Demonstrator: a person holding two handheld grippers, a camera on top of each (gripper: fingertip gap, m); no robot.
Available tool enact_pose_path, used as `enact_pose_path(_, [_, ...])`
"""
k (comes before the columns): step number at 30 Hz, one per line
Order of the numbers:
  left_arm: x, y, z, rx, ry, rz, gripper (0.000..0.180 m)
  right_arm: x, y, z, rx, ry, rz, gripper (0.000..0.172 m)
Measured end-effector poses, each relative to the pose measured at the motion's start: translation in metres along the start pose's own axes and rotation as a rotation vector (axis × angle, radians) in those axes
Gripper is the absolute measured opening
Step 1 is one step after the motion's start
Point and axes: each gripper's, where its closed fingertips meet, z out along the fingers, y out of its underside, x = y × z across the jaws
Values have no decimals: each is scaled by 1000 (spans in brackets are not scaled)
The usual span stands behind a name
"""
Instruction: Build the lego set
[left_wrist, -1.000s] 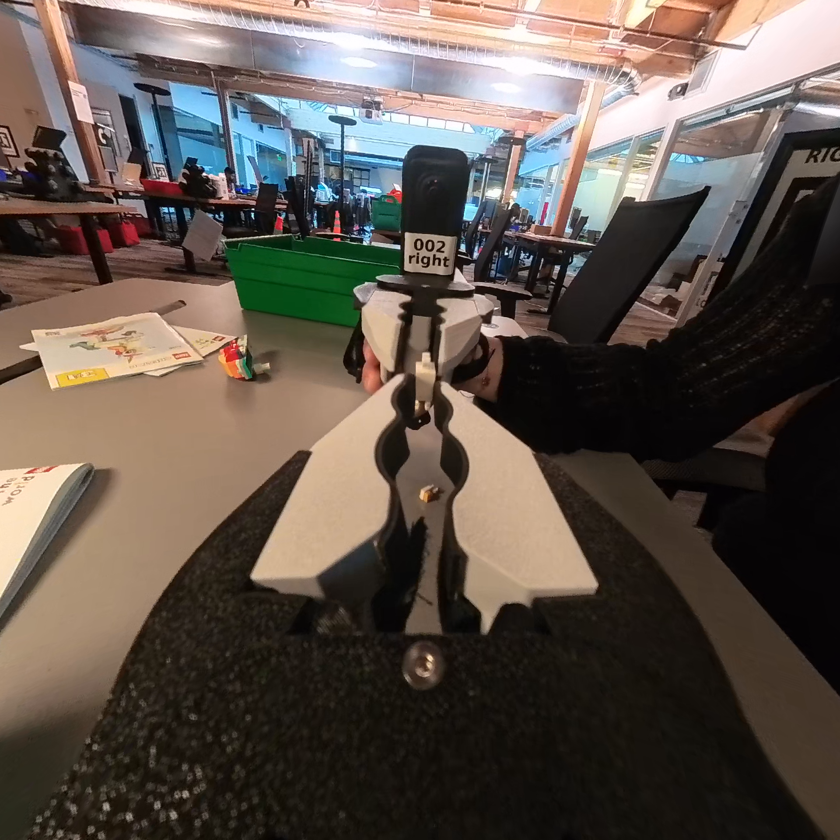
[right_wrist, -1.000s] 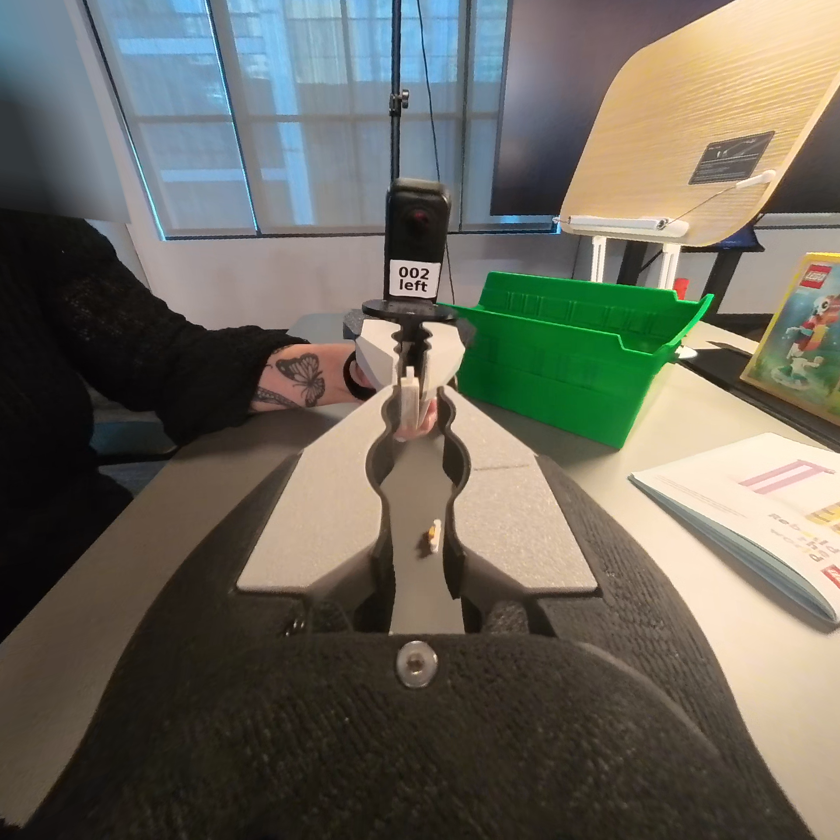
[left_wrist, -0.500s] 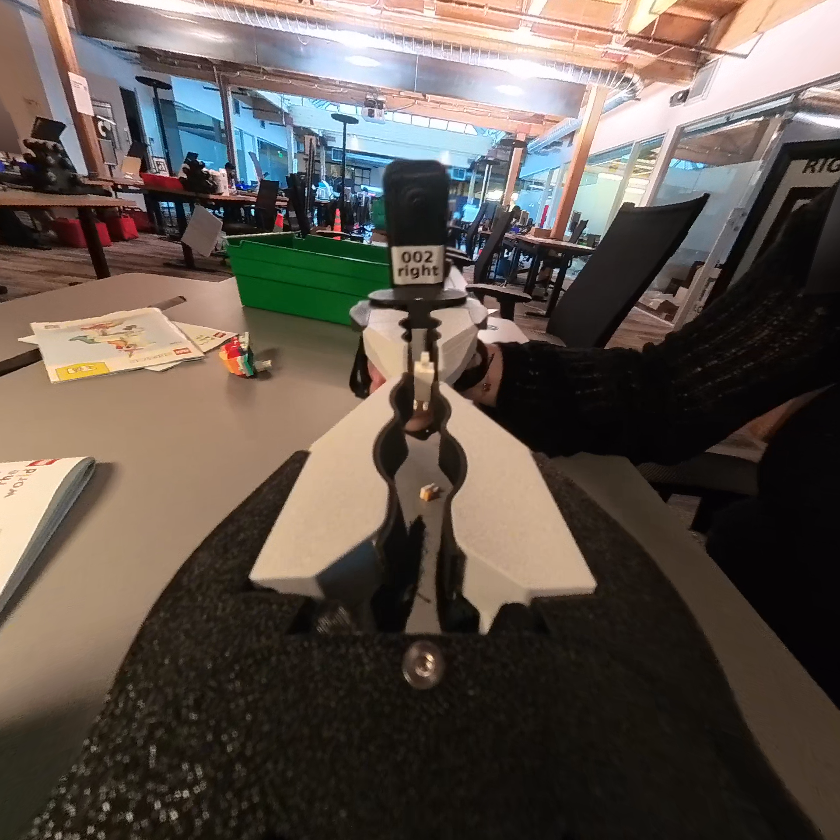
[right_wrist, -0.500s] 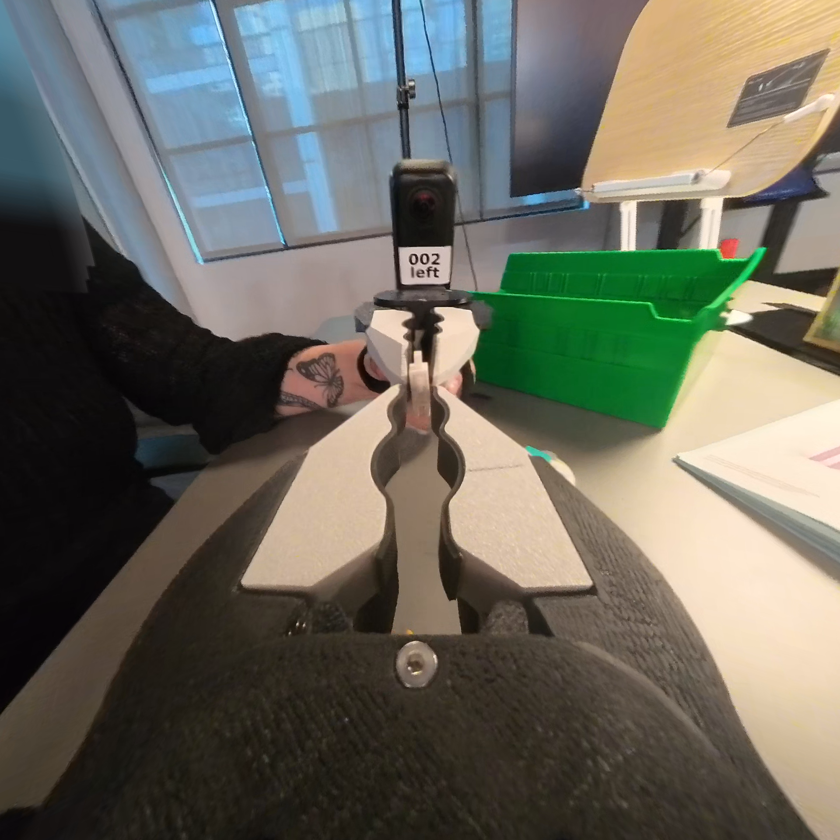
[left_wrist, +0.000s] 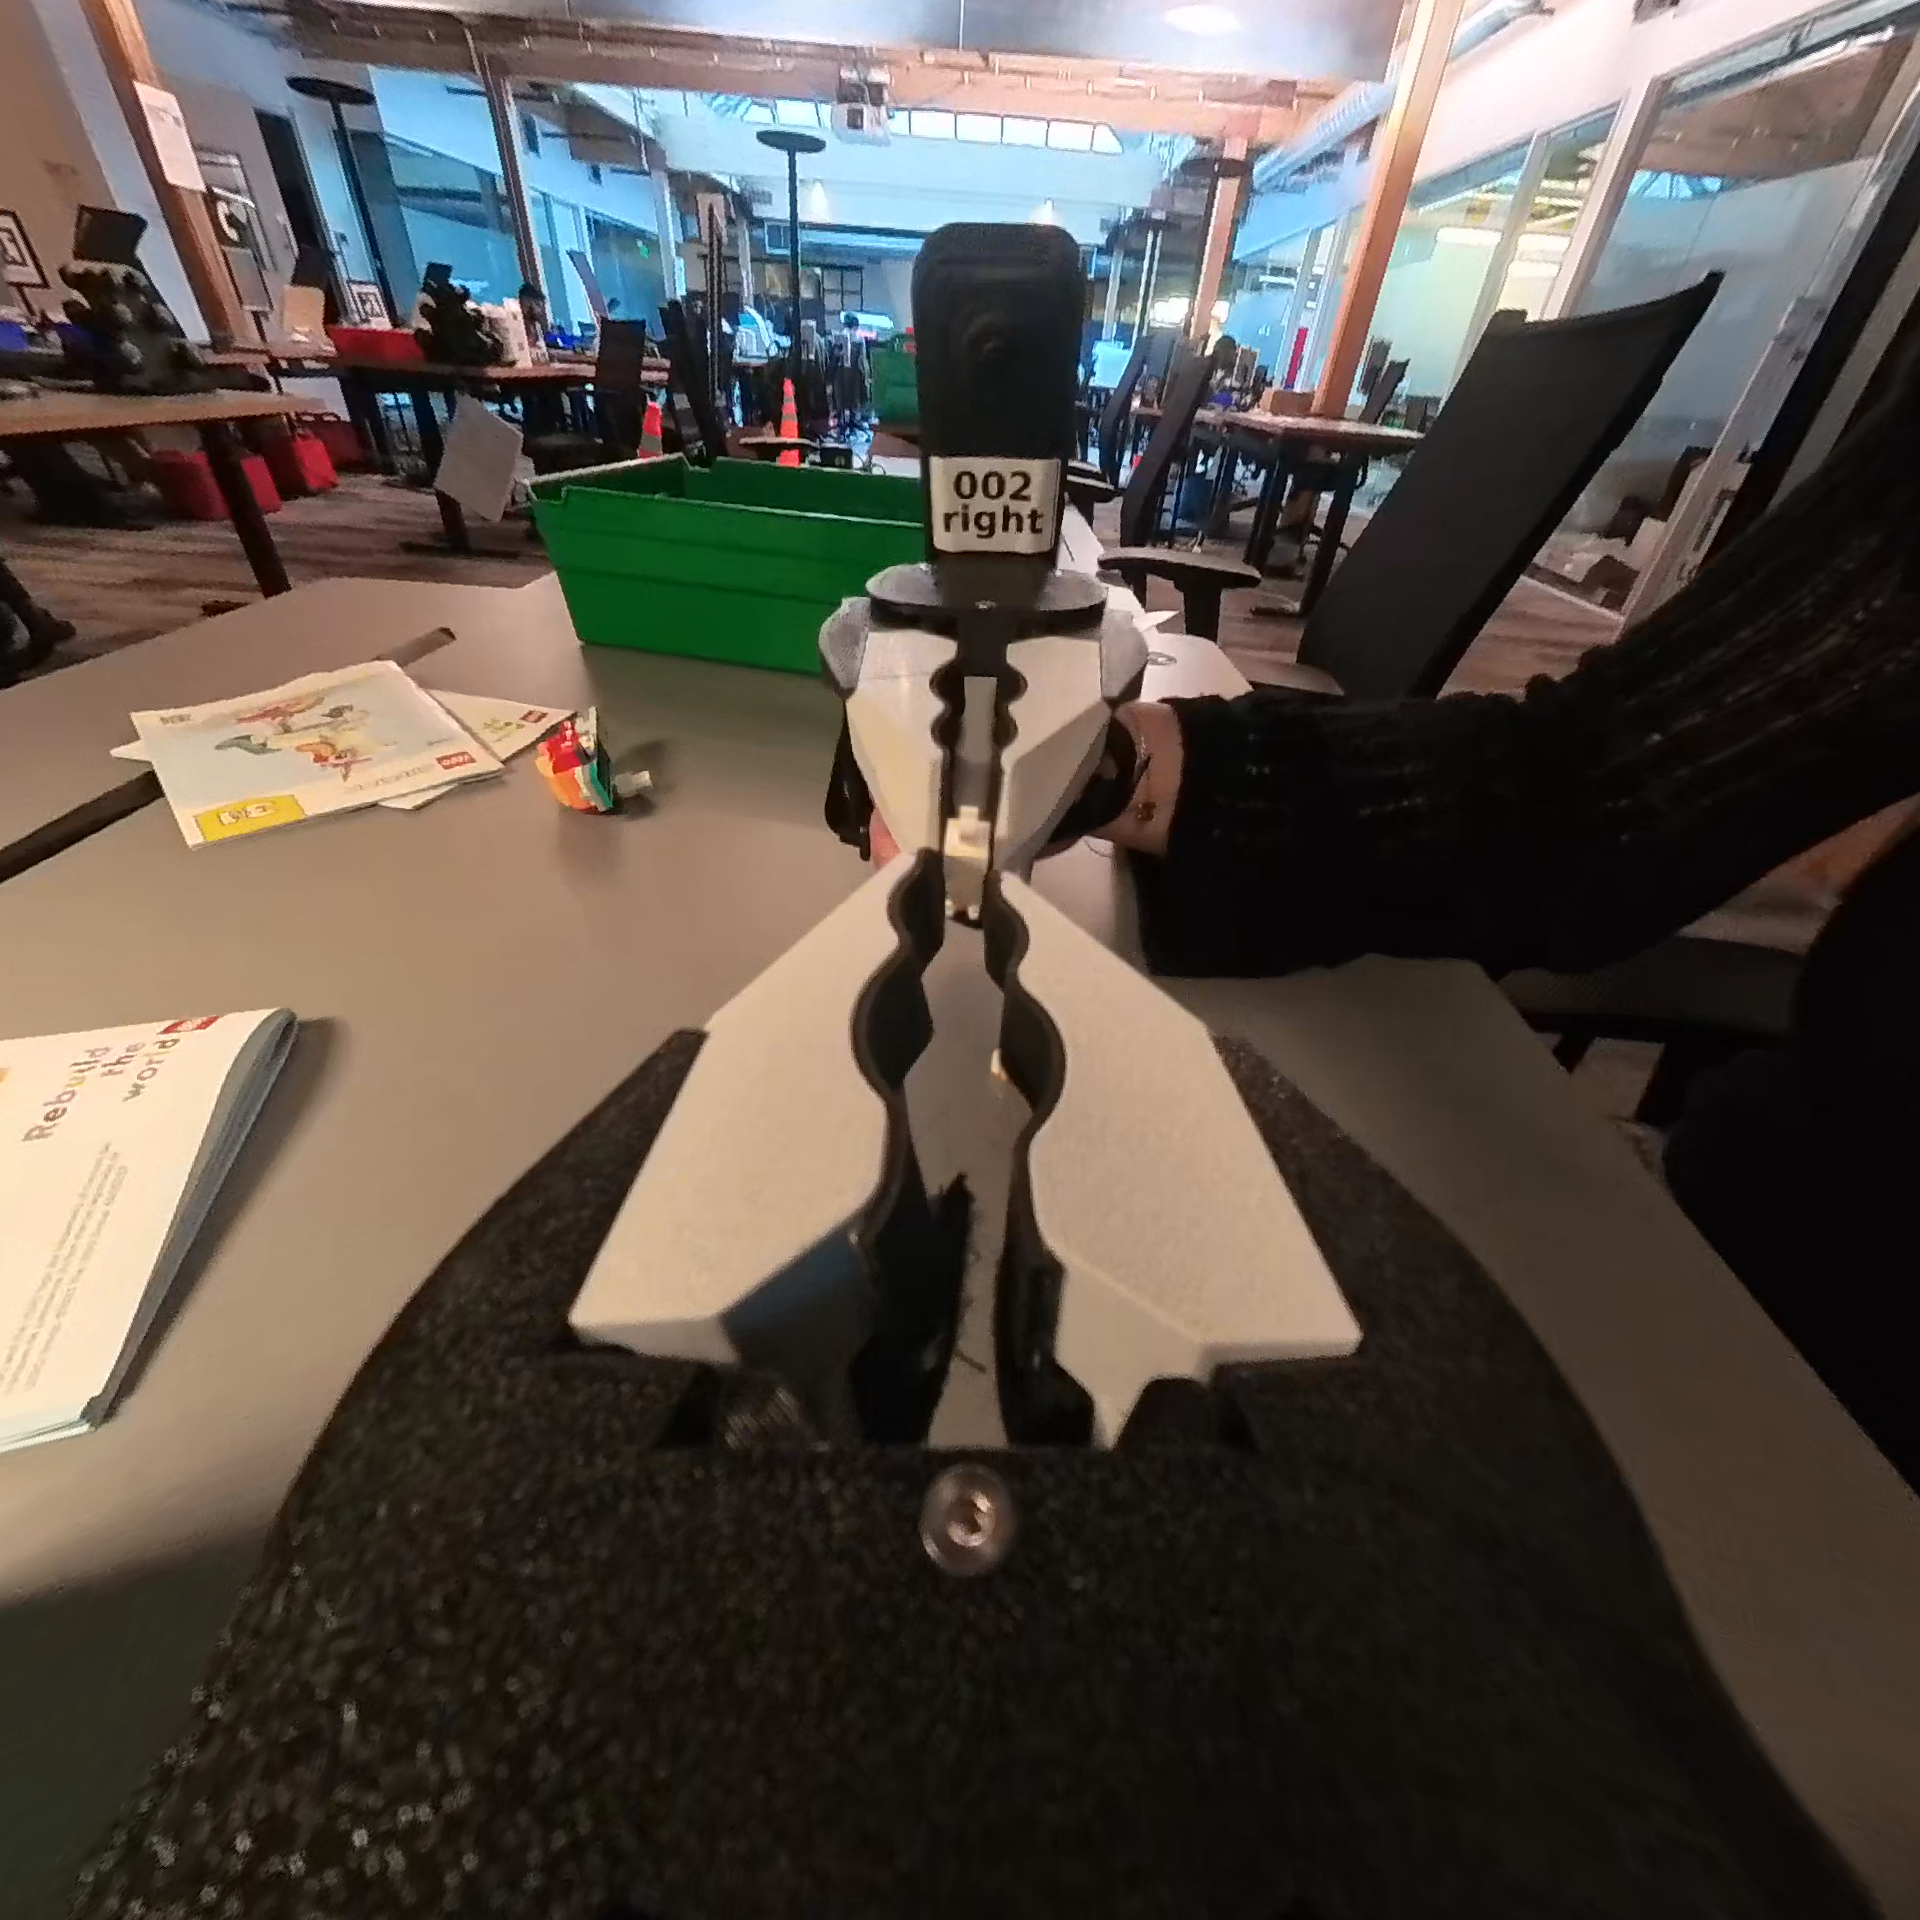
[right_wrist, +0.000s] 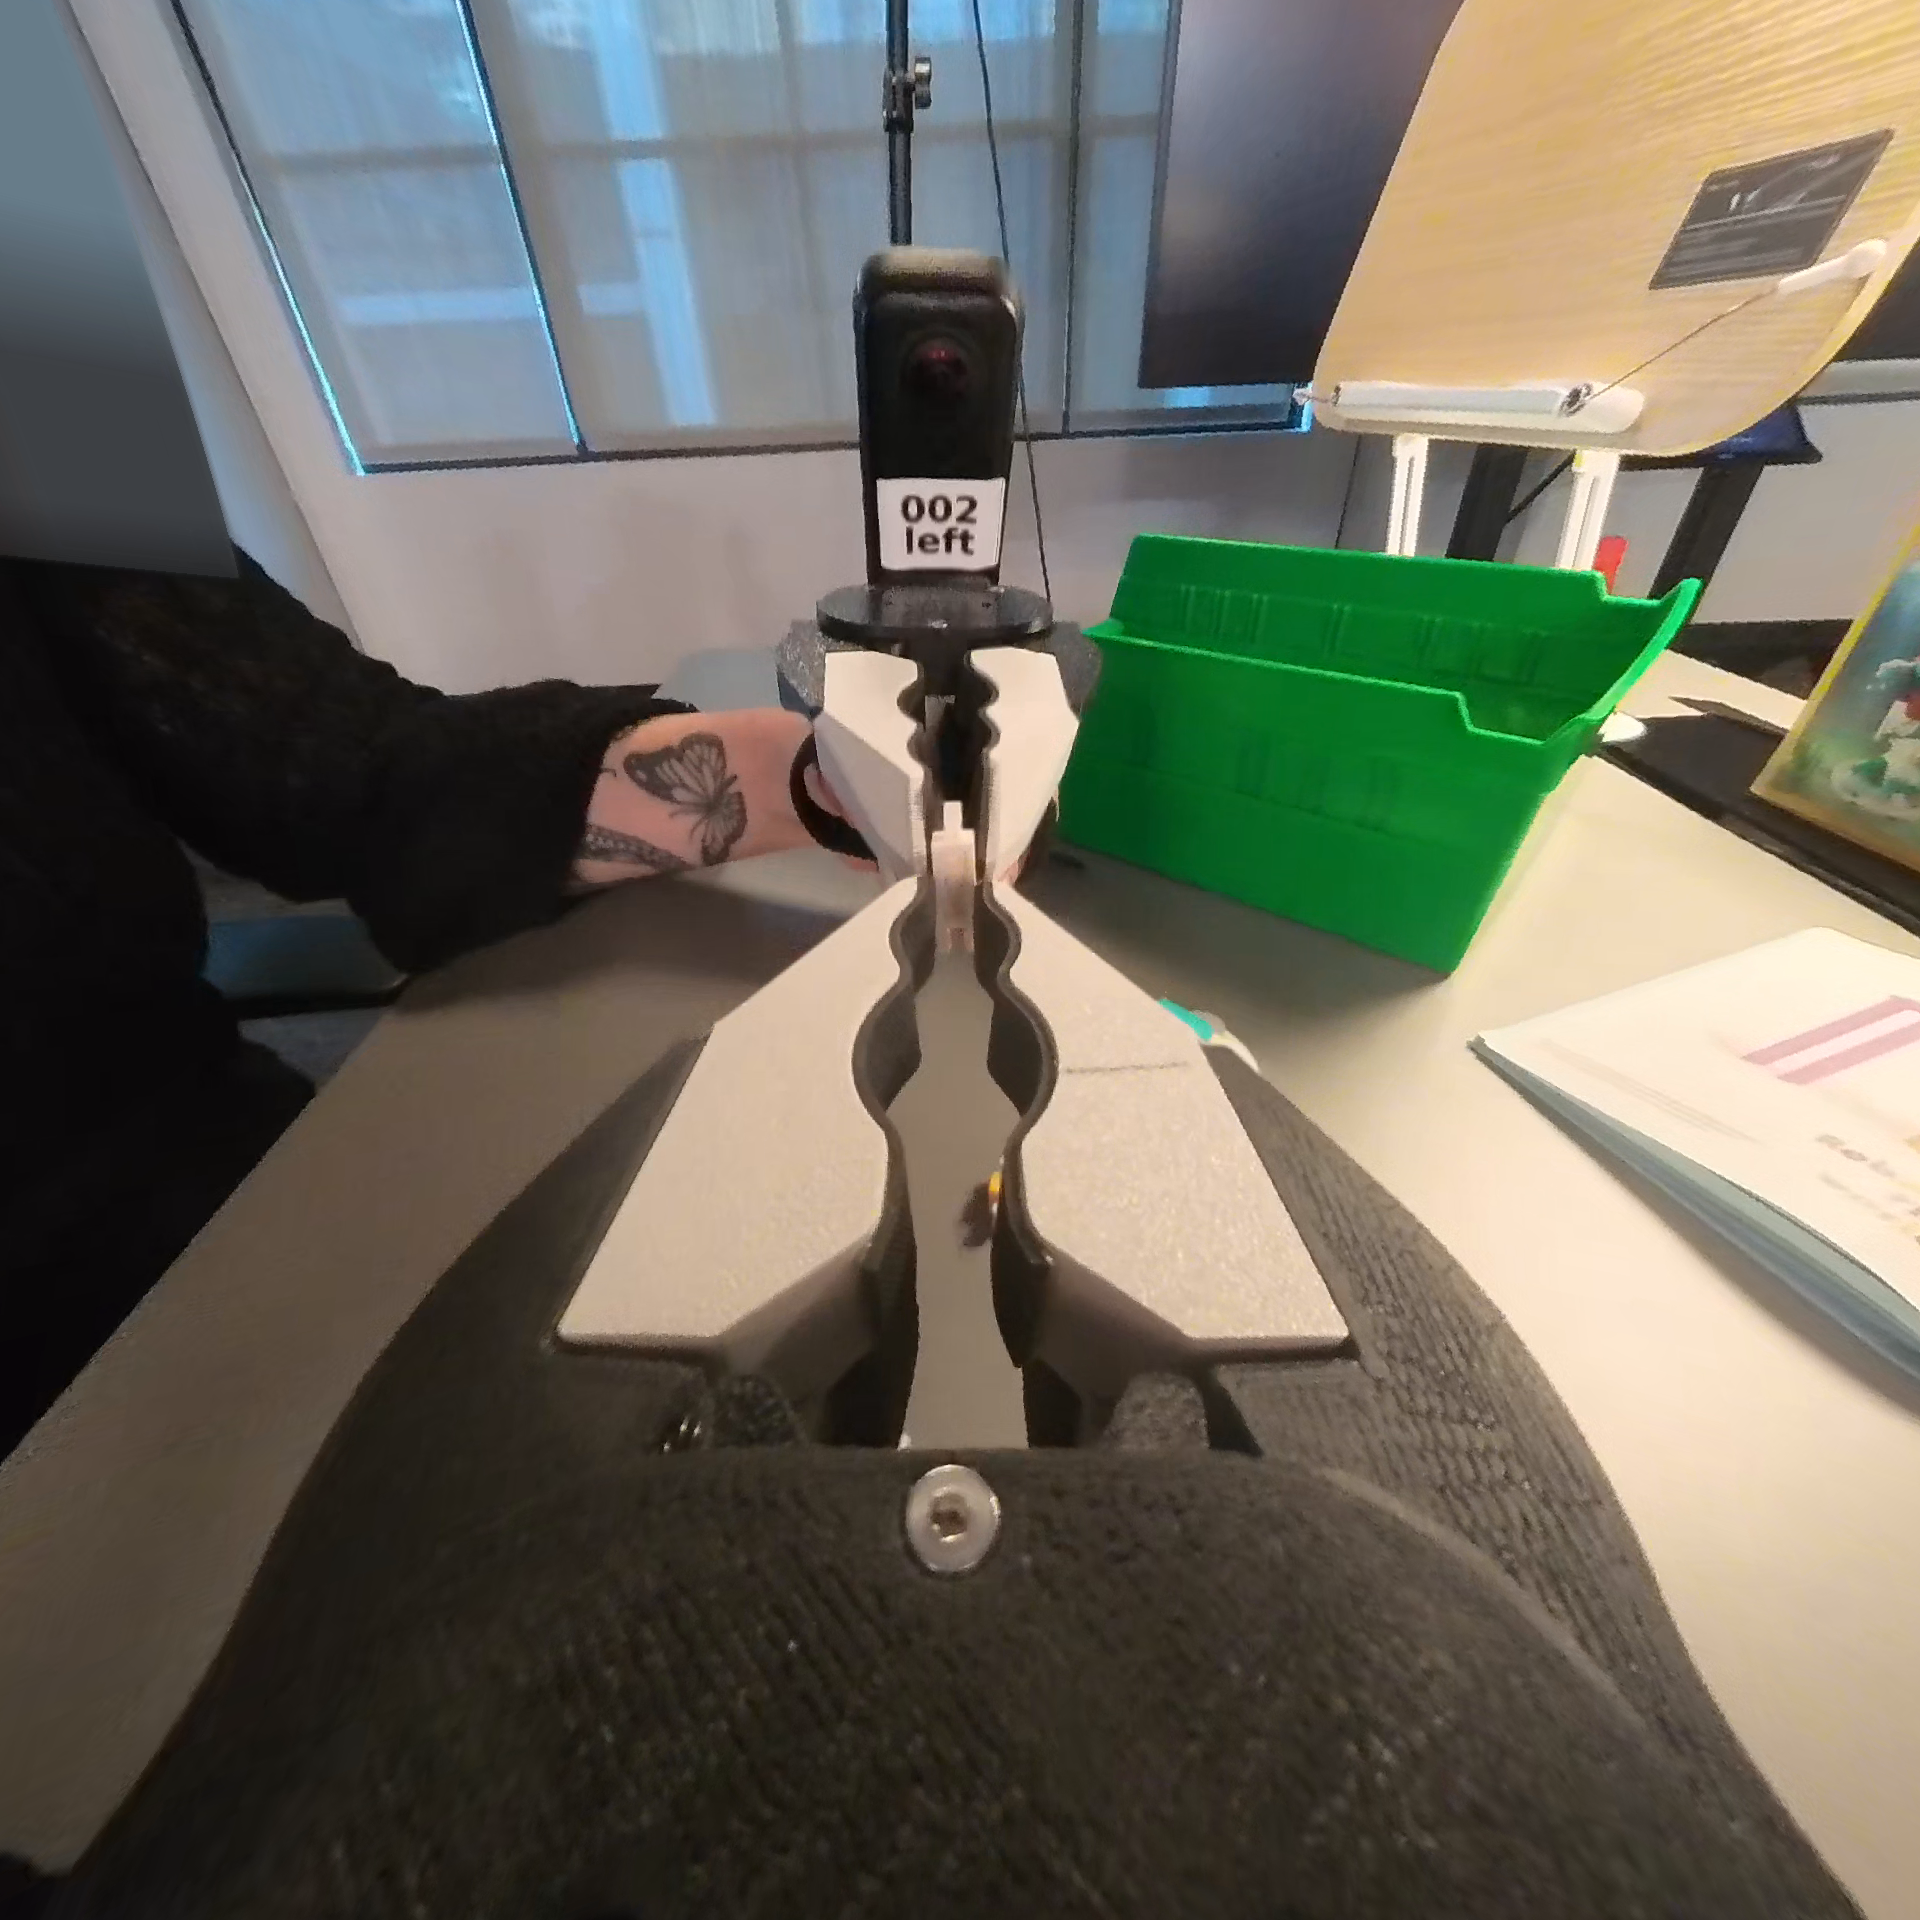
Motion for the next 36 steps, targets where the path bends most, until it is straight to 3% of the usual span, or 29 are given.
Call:
enact_pose_path(12, [9, 17, -8, -147, 16, 54, 3, -11, 12, 6, -67, -50, -3, 4])
enact_pose_path(14, [-1, 27, -21, -210, -45, 89, 0, -5, 2, -5, -6, -21, 14, 4])
enact_pose_path(16, [-9, 17, -48, -121, -78, 20, 0, 10, -19, -41, 99, 68, 15, 4])
enact_pose_path(18, [-15, -3, -58, -17, -124, 6, 0, 15, -17, -55, 102, 119, 21, 4])
enact_pose_path(21, [-12, -6, -38, 13, -119, -28, 0, 11, -11, -38, 105, 69, 66, 4])
enact_pose_path(26, [1, -13, -14, 99, -63, -112, 24, -3, -10, -13, 115, -13, 81, 5])
enact_pose_path(36, [12, -12, 0, 140, 5, -146, 5, -11, -13, -2, 122, -26, 38, 4])
